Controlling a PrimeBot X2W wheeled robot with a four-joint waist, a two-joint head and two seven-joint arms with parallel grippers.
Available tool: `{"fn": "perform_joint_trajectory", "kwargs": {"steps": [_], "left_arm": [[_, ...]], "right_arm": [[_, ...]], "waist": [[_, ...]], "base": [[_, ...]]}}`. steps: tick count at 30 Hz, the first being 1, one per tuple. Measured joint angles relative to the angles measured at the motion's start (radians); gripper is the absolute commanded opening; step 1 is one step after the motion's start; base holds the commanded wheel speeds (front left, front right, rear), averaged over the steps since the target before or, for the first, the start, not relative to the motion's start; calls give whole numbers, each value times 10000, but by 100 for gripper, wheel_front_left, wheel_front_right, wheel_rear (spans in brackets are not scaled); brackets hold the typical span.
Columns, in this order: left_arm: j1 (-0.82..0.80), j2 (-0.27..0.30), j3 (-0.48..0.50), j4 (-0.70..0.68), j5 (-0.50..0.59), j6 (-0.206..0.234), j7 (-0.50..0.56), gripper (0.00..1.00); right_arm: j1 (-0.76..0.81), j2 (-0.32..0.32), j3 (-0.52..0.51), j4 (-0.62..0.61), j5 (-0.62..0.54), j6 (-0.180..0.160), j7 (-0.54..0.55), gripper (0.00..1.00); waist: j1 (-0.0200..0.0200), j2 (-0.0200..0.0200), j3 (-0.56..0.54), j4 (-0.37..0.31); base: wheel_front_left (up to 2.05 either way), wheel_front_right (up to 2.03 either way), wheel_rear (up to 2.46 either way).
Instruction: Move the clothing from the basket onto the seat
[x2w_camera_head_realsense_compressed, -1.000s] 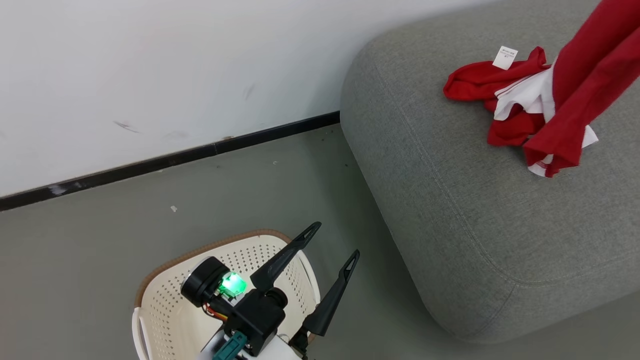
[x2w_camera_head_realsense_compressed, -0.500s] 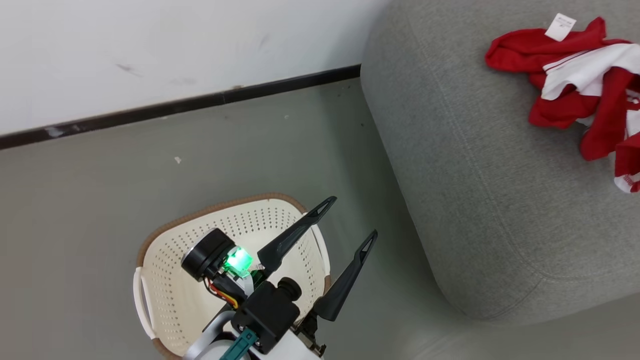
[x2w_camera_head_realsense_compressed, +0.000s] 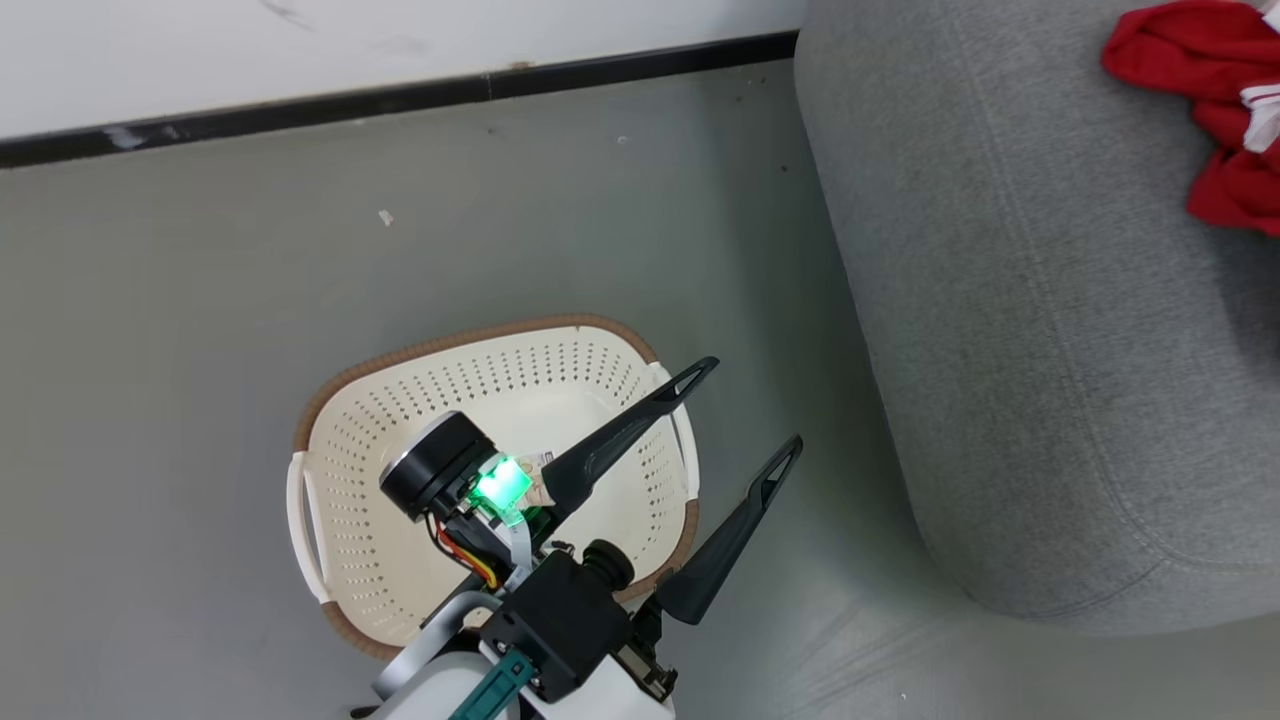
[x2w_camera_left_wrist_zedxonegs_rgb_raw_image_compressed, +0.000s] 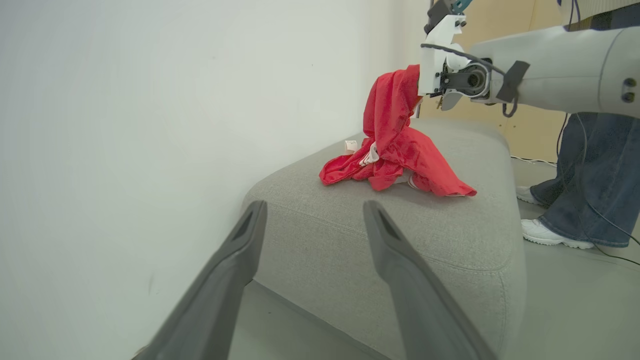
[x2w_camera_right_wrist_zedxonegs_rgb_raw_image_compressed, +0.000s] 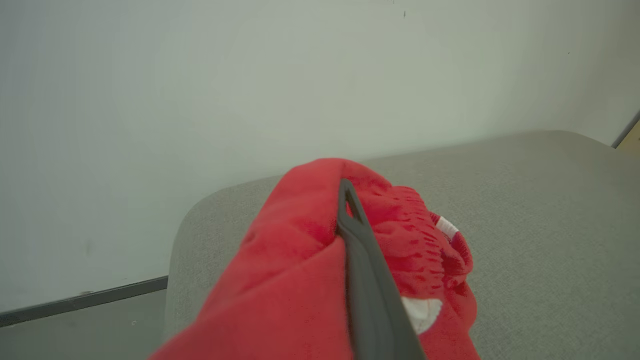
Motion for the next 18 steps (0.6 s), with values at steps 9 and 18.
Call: {"fn": "perform_joint_trajectory", "kwargs": {"steps": [9, 18], "left_arm": [[-477, -42, -23, -27, 42, -140, -17, 100], [-877, 17, 29, 113, 107, -311, -169, 100]], "right_arm": [[-3, 119, 182, 512, -171, 0, -314, 53], [22, 391, 242, 769, -63, 0, -895, 100]], "waist": [[0, 0, 645, 353], [0, 0, 1015, 400]], "base": [[0, 0, 0], [0, 0, 0]]}}
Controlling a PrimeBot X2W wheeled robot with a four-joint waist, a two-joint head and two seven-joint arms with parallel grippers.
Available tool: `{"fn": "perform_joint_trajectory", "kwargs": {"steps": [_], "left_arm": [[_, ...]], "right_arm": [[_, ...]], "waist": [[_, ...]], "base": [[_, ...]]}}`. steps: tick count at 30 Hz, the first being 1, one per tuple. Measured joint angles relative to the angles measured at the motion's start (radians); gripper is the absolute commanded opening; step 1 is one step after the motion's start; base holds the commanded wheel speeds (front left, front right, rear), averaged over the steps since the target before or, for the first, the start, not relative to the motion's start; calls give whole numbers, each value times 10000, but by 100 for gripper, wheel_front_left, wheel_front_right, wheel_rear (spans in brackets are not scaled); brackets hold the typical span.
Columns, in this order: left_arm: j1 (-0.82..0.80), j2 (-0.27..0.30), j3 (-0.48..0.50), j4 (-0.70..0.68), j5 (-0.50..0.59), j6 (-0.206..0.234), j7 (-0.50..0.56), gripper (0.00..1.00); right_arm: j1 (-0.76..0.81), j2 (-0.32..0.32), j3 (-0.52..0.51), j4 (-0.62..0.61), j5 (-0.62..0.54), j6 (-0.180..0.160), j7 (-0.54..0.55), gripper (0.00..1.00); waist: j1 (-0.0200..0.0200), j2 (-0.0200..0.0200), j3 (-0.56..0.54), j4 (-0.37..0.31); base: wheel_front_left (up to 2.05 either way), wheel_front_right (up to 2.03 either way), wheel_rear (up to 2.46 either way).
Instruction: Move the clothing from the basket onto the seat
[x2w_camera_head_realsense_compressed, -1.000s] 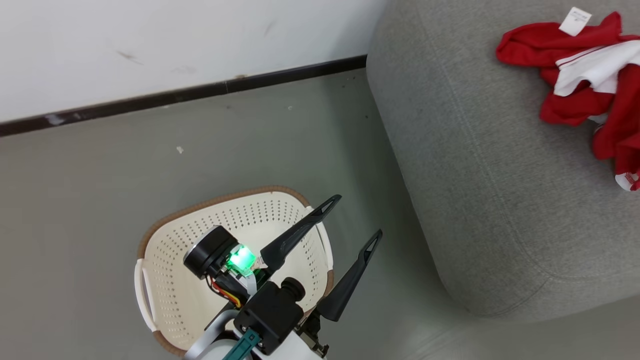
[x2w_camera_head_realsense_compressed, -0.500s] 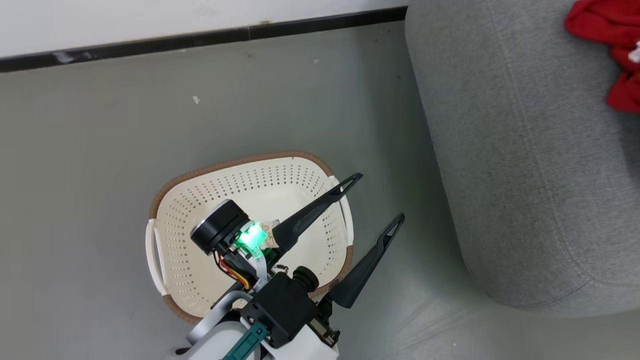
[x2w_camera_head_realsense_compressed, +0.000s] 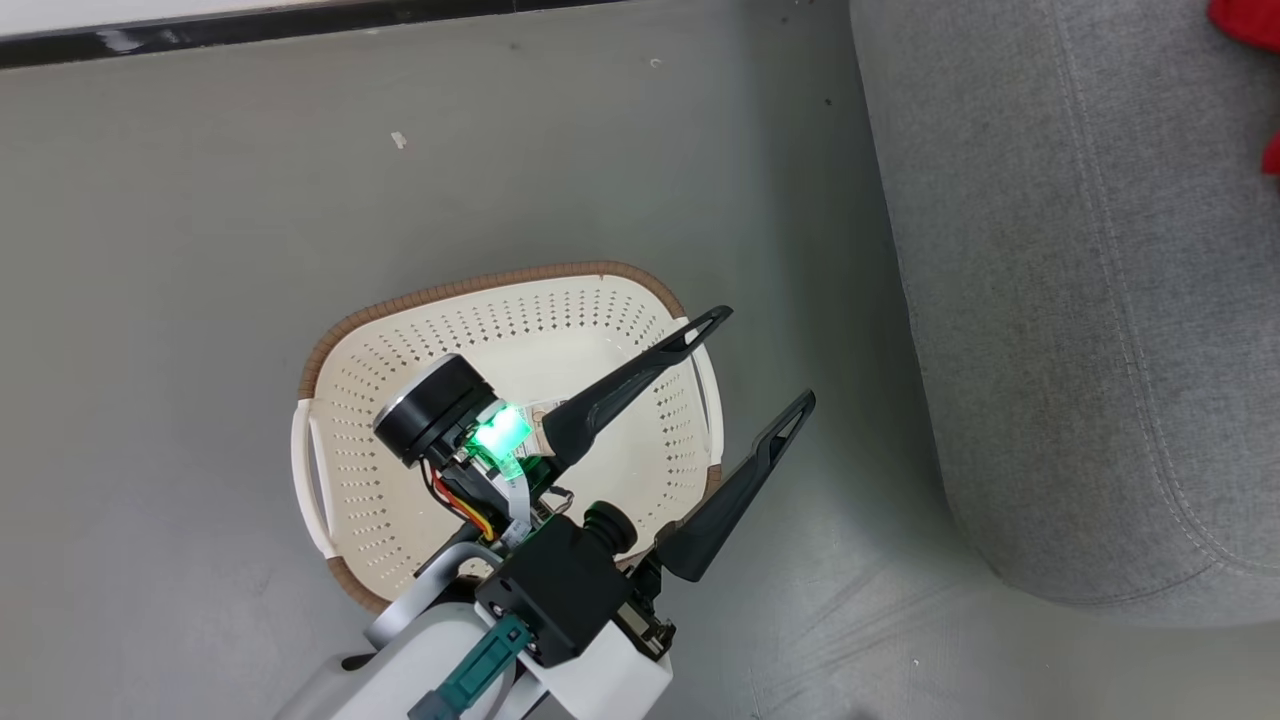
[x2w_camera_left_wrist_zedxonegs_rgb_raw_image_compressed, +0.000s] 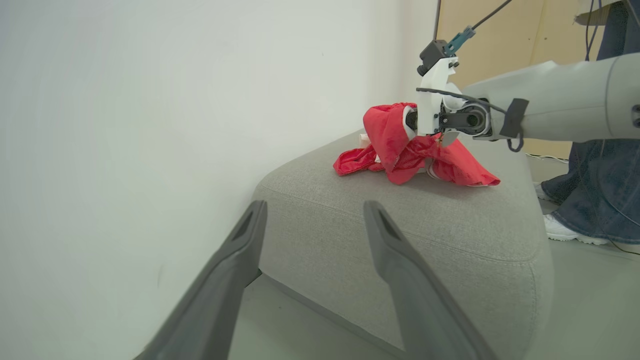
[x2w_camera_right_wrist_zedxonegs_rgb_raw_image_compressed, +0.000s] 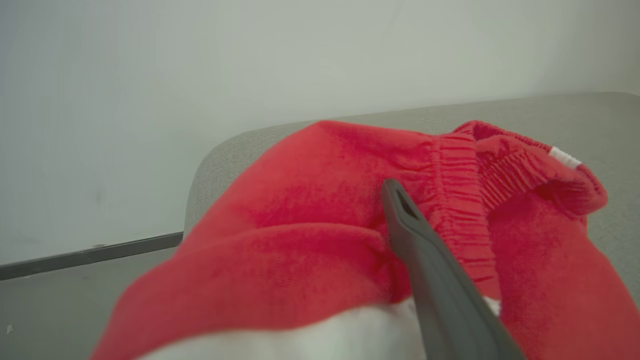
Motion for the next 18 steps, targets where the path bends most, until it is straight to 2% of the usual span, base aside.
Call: {"fn": "perform_joint_trajectory", "kwargs": {"steps": [18], "left_arm": [[-47, 115, 6, 600, -107, -221, -203, 100]], "right_arm": [[1450, 111, 518, -272, 270, 0, -545, 100]], "waist": [[0, 0, -355, -709]], "base": [[0, 0, 0]]}}
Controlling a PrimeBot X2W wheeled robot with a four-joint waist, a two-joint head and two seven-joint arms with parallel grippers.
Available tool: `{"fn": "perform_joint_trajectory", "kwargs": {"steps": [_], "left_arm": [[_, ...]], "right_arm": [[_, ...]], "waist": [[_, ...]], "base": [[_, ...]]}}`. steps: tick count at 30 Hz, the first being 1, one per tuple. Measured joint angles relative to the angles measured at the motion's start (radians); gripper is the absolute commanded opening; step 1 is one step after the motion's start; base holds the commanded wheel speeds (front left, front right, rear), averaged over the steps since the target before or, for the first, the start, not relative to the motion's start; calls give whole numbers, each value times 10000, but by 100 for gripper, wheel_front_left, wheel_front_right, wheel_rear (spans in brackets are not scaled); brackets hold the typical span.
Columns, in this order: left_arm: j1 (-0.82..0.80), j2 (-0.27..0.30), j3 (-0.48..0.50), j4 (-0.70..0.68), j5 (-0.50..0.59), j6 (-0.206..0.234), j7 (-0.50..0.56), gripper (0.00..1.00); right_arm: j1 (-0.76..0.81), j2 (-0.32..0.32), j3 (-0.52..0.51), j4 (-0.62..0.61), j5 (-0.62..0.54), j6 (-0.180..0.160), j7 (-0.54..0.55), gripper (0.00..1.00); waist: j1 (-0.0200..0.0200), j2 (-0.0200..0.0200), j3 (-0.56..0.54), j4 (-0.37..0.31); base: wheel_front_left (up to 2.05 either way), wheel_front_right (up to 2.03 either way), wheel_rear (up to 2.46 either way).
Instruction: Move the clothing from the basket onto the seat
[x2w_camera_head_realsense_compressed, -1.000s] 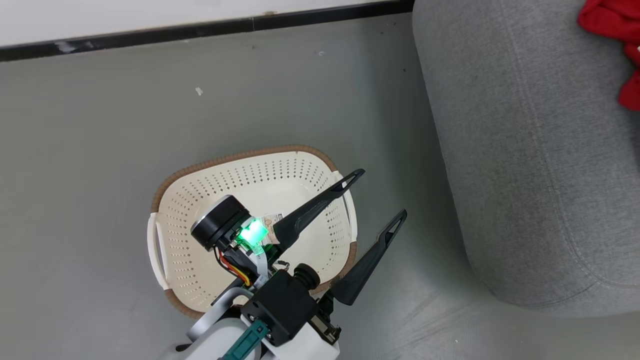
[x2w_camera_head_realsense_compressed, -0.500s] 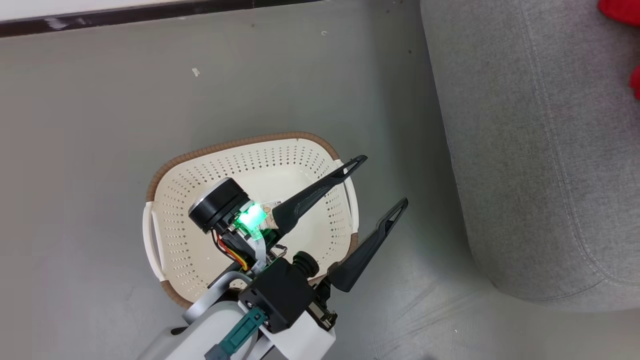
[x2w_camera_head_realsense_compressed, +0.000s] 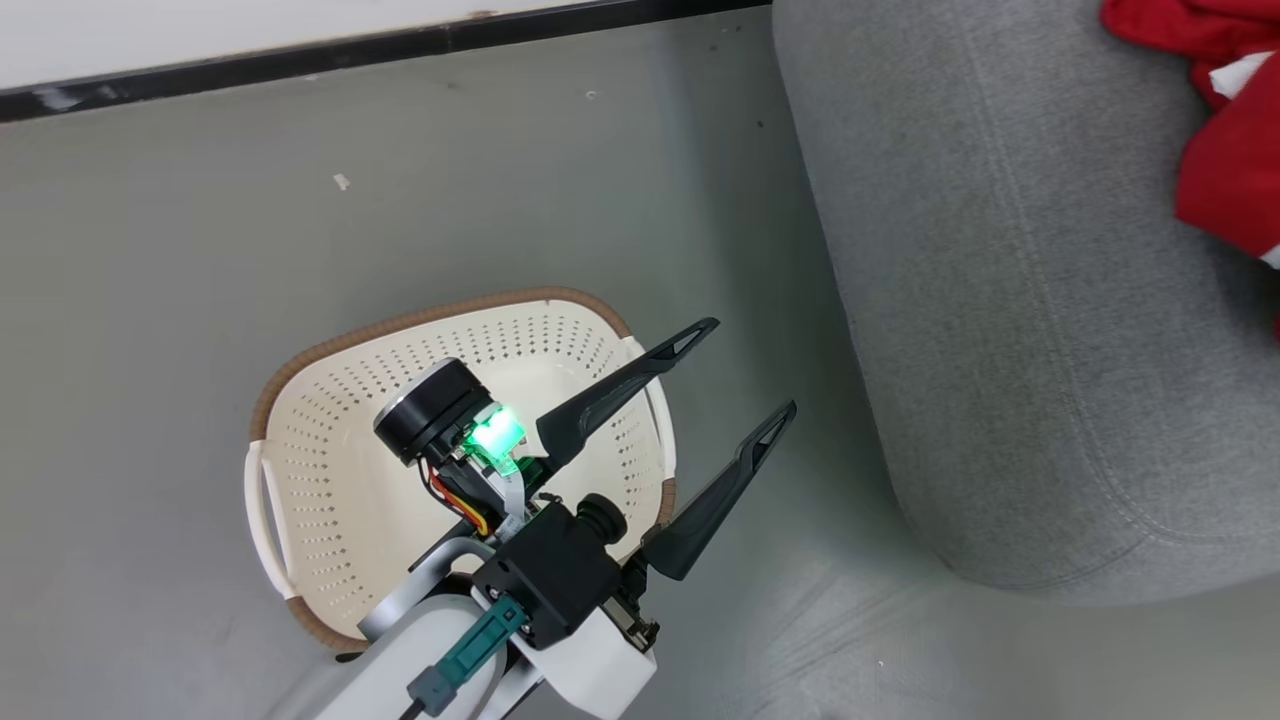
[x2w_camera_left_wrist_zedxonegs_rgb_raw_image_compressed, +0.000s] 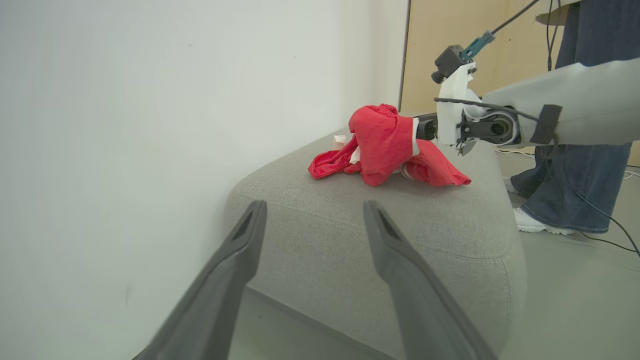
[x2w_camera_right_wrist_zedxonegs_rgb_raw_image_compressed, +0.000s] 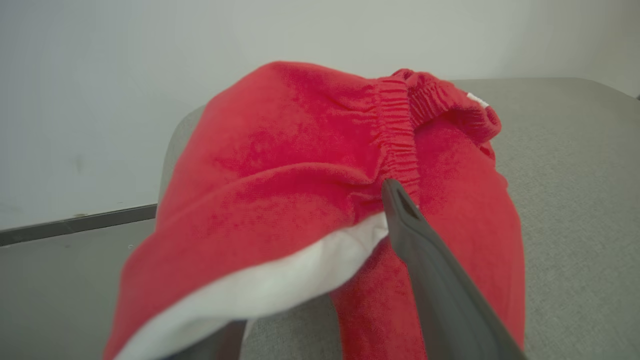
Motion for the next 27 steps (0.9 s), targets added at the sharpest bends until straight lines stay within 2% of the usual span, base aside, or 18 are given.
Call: {"fn": "perform_joint_trajectory", "kwargs": {"steps": [16, 20, 27], "left_arm": [[16, 111, 253, 387, -232, 8, -265, 100], [76, 174, 435, 464, -259, 52, -357, 100], [523, 345, 871, 637, -330, 391, -483, 100]], "right_arm": [[1616, 174, 502, -512, 803, 0, 128, 100], [1894, 318, 792, -1068, 1114, 0, 268, 100], [2060, 376, 1430, -2326, 1154, 0, 265, 100]], "waist": [[0, 0, -671, -923], [0, 0, -918, -1081], [0, 0, -1422, -1207]], "base": [[0, 0, 0], [0, 0, 0], [0, 0, 0]]}}
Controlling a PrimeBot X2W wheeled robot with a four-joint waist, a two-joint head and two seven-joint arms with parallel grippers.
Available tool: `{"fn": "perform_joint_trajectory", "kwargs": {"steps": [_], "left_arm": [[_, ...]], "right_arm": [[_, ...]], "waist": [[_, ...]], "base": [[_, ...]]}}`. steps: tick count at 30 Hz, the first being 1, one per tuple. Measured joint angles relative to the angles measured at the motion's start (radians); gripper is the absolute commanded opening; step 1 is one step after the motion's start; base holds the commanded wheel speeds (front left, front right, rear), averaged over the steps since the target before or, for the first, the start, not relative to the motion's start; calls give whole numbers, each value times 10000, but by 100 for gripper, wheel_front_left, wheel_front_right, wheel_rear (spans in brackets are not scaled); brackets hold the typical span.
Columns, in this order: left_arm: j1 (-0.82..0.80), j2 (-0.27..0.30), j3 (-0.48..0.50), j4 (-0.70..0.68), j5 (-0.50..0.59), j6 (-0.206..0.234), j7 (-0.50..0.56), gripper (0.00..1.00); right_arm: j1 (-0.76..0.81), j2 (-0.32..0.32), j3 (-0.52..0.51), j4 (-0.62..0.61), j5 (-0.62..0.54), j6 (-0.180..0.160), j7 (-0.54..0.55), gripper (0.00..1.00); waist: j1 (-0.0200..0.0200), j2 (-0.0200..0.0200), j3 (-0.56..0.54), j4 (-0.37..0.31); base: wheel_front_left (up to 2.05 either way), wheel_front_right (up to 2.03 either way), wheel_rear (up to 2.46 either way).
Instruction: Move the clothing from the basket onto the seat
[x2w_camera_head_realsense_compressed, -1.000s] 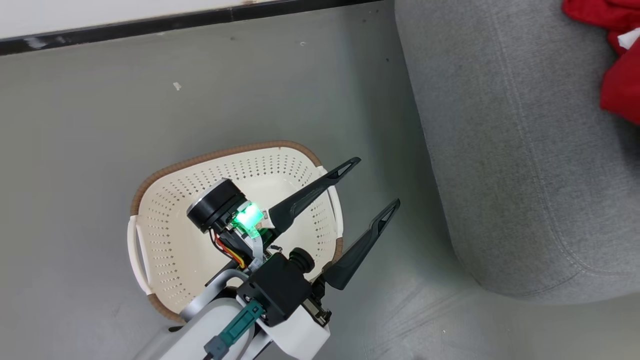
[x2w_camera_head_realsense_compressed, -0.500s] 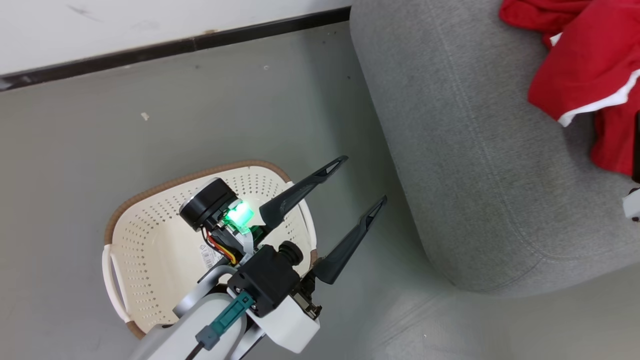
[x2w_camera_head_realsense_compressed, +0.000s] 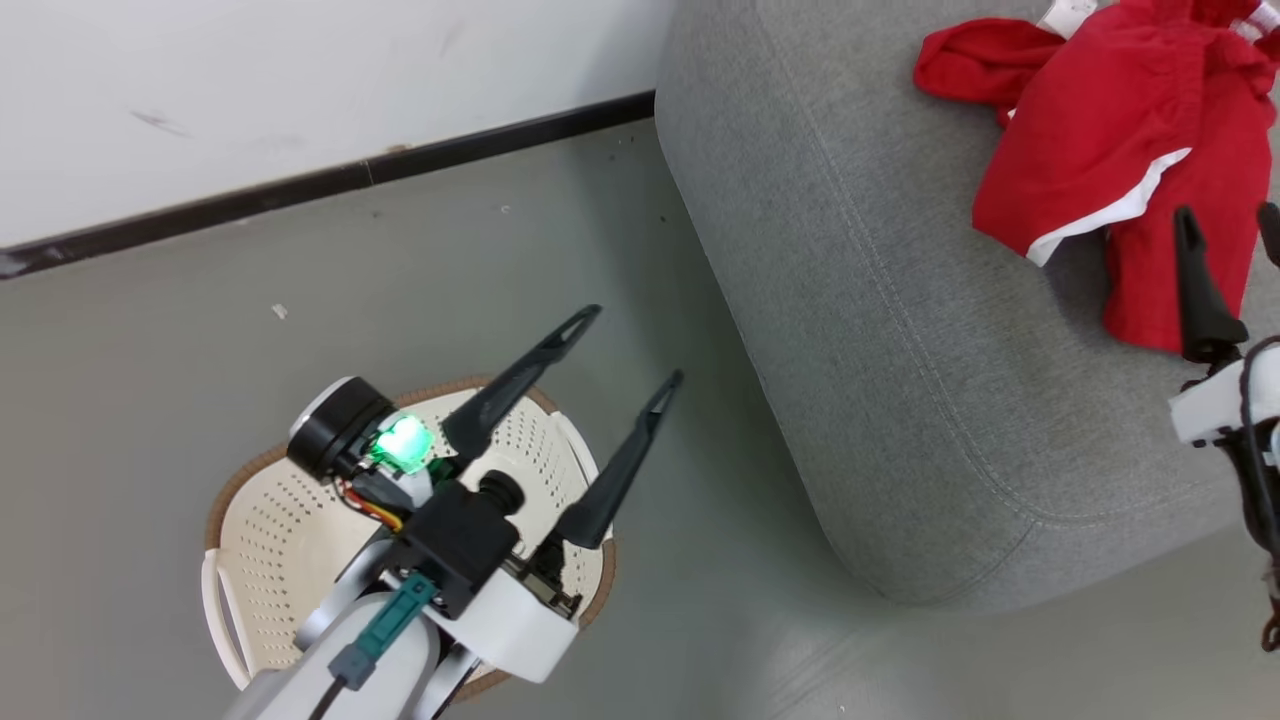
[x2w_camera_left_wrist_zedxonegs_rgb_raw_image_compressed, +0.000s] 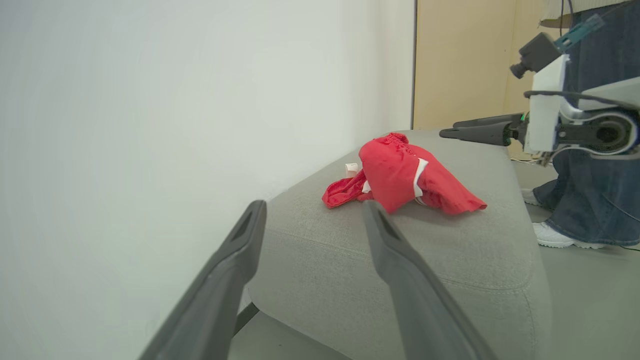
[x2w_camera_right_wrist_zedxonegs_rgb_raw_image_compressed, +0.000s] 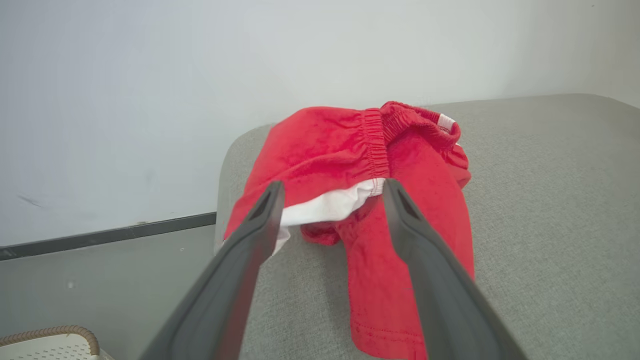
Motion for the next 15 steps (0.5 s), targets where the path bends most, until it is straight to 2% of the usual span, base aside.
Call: {"fn": "perform_joint_trajectory", "kwargs": {"steps": [6, 15], "left_arm": [[453, 105, 500, 148, -86, 430, -90, 100], [1572, 38, 1475, 380, -594, 1404, -213, 100]], "right_arm": [[14, 144, 917, -642, 59, 0, 121, 100], [12, 529, 2142, -1363, 15, 0, 121, 100]], "waist": [[0, 0, -462, 73], [0, 0, -1125, 514]], "base": [[0, 0, 0], [0, 0, 0]]}}
